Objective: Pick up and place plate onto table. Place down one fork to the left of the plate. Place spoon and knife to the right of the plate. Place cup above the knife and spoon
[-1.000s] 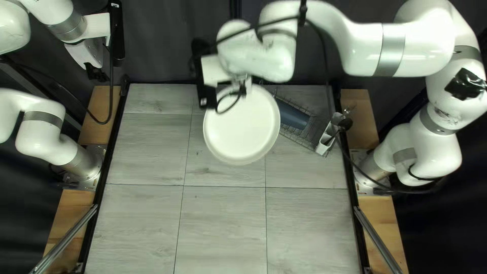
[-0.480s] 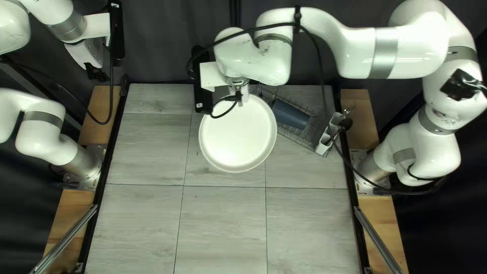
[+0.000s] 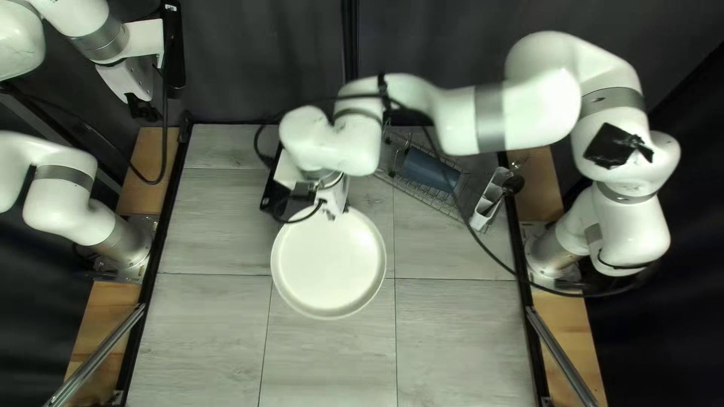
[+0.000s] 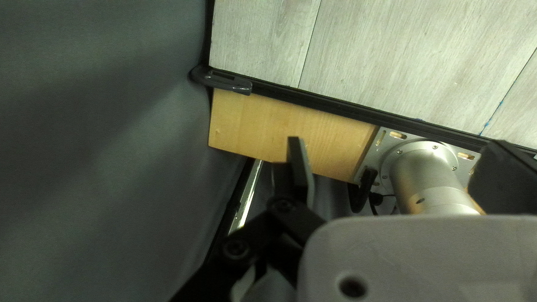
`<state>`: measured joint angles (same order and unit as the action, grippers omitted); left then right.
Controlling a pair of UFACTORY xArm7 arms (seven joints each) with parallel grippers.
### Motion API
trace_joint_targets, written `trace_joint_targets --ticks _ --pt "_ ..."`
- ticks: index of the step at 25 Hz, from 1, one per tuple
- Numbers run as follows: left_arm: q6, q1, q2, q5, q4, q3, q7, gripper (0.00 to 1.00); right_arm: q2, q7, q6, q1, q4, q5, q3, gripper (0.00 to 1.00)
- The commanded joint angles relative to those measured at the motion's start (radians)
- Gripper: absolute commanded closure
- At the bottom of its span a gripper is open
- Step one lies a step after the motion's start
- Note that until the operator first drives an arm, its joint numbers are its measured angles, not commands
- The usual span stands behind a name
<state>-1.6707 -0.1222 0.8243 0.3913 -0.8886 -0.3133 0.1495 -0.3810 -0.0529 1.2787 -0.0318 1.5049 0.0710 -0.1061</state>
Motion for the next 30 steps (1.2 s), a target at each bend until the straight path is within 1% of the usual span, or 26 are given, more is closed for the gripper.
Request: trace_joint_targets --ticks 1,5,9,18,19,20,21,25,28,30 --pt "0.000 0.000 0.000 0.000 0.000 0.000 0.000 0.00 -0.041 0.031 -0.081 0.003 -0.020 0.053 0.028 1.00" --pt "0.000 0.000 0.000 0.000 0.000 0.000 0.000 0.00 -0.076 0.063 -0.113 0.006 -0.008 0.088 0.050 1.00" --pt "0.000 0.000 0.000 0.000 0.000 0.000 0.000 0.00 -0.110 0.140 -0.145 0.033 -0.015 0.138 0.074 1.00" --pt "0.000 0.000 0.000 0.000 0.000 0.000 0.000 0.00 -0.187 0.211 -0.182 0.057 0.003 0.172 0.092 1.00" --pt "0.000 0.000 0.000 0.000 0.000 0.000 0.000 0.00 -0.198 0.208 -0.183 0.054 0.011 0.167 0.091 0.65" --pt "0.000 0.000 0.000 0.000 0.000 0.000 0.000 0.00 -0.205 0.200 -0.177 0.050 0.020 0.158 0.086 0.11" --pt "0.000 0.000 0.000 0.000 0.000 0.000 0.000 0.00 -0.209 0.190 -0.170 0.046 0.028 0.150 0.081 0.00" --pt "0.000 0.000 0.000 0.000 0.000 0.000 0.000 0.00 -0.220 0.138 -0.156 0.022 0.043 0.099 0.054 0.00" --pt "0.000 0.000 0.000 0.000 0.000 0.000 0.000 0.00 -0.199 0.070 -0.136 -0.015 0.041 0.020 0.017 0.00" --pt "0.000 0.000 0.000 0.000 0.000 0.000 0.000 0.00 -0.156 0.033 -0.120 -0.038 0.018 -0.039 -0.004 0.00"
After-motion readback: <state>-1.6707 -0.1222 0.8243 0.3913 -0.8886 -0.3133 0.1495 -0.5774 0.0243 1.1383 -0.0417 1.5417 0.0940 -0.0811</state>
